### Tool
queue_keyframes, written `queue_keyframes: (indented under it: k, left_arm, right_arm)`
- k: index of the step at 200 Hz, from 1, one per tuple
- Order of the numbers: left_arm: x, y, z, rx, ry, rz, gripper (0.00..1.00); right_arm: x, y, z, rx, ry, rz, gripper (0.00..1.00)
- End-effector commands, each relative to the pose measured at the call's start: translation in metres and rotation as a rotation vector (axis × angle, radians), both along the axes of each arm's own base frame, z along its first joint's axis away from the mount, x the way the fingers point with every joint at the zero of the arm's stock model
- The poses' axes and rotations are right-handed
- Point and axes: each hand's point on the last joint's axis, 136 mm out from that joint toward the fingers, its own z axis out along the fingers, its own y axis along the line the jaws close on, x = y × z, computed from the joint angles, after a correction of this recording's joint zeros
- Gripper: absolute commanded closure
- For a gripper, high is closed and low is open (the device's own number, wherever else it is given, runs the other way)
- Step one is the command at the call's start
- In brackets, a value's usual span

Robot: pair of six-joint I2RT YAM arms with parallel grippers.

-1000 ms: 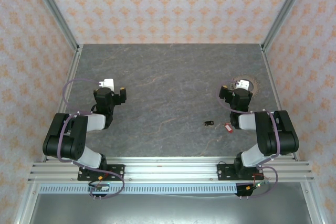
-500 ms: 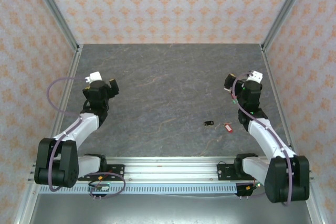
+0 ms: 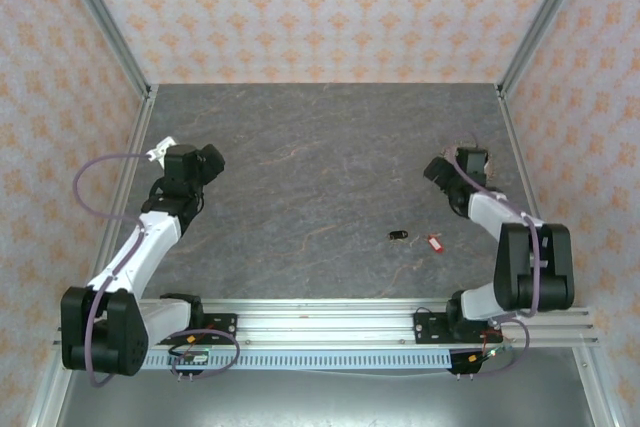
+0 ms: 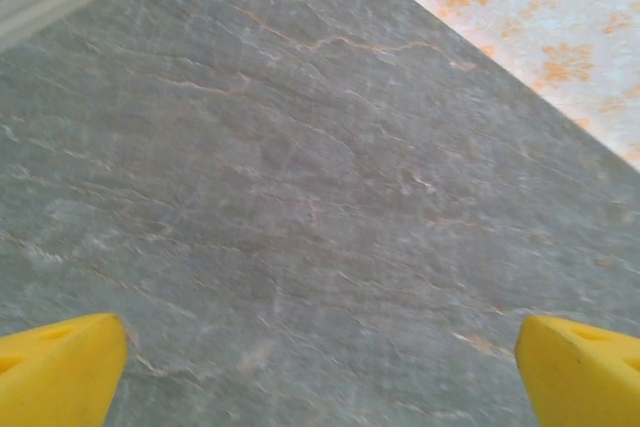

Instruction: Put the keys on the keyring

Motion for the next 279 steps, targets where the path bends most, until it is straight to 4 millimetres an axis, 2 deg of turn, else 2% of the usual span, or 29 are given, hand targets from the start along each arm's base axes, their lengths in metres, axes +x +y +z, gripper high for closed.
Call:
queue_keyframes:
  k: [1,33,48,75,99,123,150,177,194,227,279]
  left_arm:
    - [-0.017,-0.023,-0.011,-0.135,0.039,-0.037,0.0]
    - [-0.034,-0.053,-0.01,-0.154,0.038,-0.152,0.0]
    - [-0.044,-0.065,-0.018,-0.171,0.038,-0.207,0.0]
    - [-0.06,-0.063,-0.037,-0.162,0.066,-0.208,0.0]
    - [-0.06,-0.058,-0.035,-0.098,0.088,-0.226,0.0]
    - [-0.055,-0.057,-0.023,-0.036,0.116,-0.26,0.0]
    - [-0.047,-0.064,-0.017,-0.007,0.141,-0.32,0.0]
    - [-0.042,-0.067,-0.018,-0.016,0.161,-0.335,0.0]
    - [-0.04,-0.072,-0.018,-0.051,0.15,-0.34,0.0]
    - [-0.037,-0.077,-0.019,-0.097,0.124,-0.331,0.0]
    - [-0.044,-0.088,-0.023,-0.166,0.091,-0.338,0.0]
  right_arm:
    - [0.015,-0.014,0.01,-0.006,0.034,-0.015,0.13]
    - [0.053,-0.028,0.009,-0.023,0.102,-0.001,0.13]
    - [0.071,-0.03,0.005,0.009,0.127,0.005,0.15]
    - [0.094,-0.041,-0.006,-0.01,0.2,-0.022,0.17]
    - [0.112,-0.038,-0.016,0.025,0.255,-0.007,0.2]
    - [0.12,-0.031,-0.028,0.085,0.282,0.0,0.24]
    - [0.116,-0.025,-0.046,0.119,0.36,0.008,0.28]
    - [0.111,-0.004,-0.06,0.137,0.408,0.079,0.31]
    - [0.108,0.016,-0.062,0.12,0.448,0.151,0.31]
    - [0.108,0.061,-0.062,0.078,0.462,0.246,0.31]
    - [0.105,0.148,-0.06,0.077,0.451,0.383,0.32]
